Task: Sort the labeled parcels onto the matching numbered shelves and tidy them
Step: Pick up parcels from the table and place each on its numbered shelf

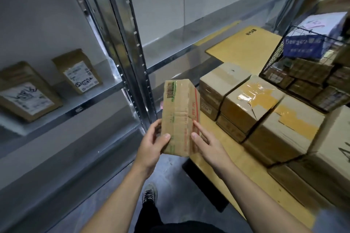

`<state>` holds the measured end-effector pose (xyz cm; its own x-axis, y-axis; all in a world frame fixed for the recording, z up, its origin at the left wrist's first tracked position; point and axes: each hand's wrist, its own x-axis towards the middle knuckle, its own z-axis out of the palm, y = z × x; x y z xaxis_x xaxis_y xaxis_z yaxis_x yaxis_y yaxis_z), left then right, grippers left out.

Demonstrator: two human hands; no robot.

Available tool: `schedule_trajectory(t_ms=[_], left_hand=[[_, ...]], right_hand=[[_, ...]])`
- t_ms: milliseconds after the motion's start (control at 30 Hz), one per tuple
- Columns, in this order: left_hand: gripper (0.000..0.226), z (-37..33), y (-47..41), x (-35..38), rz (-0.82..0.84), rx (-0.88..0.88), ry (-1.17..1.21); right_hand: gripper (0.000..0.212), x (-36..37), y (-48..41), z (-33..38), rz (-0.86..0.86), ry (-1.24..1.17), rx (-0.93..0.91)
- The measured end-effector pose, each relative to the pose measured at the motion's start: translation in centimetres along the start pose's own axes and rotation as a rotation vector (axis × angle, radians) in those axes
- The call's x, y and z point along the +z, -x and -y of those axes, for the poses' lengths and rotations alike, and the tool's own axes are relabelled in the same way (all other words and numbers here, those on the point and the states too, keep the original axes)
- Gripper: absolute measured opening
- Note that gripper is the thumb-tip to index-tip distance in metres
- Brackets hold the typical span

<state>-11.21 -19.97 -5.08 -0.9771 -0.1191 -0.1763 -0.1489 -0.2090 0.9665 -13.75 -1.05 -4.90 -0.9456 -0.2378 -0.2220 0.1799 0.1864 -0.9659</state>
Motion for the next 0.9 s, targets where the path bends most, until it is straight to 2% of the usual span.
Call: schedule_trajectory(t_ms=[100, 200, 300, 400, 467, 567, 667, 767, 900], left_hand=[[0.048, -0.1, 1.6, 0.7, 0.018, 0.078, -0.18], [0.046, -0.8, 2.5, 0.5, 0.013, 0.101, -0.224], [0.035, -1.3, 2.7, -0.5, -0.057, 0.081, -0.228], [0.033, -1.5, 2.3, -1.5, -0.181, 0.175, -0.411], [0.036, -1.7, 2.1, -1.8, -0.204, 0.233, -0.498], [0.051, -1.9, 2.1, -2.2, -0.234, 0.169, -0.457], [0.084, -1.7, 2.5, -2.7, -0.238, 0.09, -0.379], [0.084, -1.7, 3.0, -2.4, -0.214, 0.079, -0.229], [0.079, -1.6, 3.6, -2.7, -0.258, 0.092, -0.283]], right_hand=[[0.039, 0.7, 0.9, 1.4, 0.103, -0.151, -0.032], [0.041, 1.2, 1.4, 2.1, 0.057, -0.191, -0.06], [0.035, 1.0, 1.2, 2.7, 0.024, -0.295, -0.037], [0.033, 1.4, 1.1, 3.1, 0.068, -0.38, -0.014], [0.034, 1.7, 1.3, 3.2, 0.091, -0.417, -0.003], [0.037, 1.6, 1.3, 3.2, 0.121, -0.5, 0.041], [0.037, 1.1, 1.3, 3.2, 0.172, -0.547, 0.068], [0.042, 0.8, 1.1, 3.1, 0.206, -0.542, 0.064], [0.046, 0.1, 0.9, 3.2, 0.102, -0.34, -0.024]])
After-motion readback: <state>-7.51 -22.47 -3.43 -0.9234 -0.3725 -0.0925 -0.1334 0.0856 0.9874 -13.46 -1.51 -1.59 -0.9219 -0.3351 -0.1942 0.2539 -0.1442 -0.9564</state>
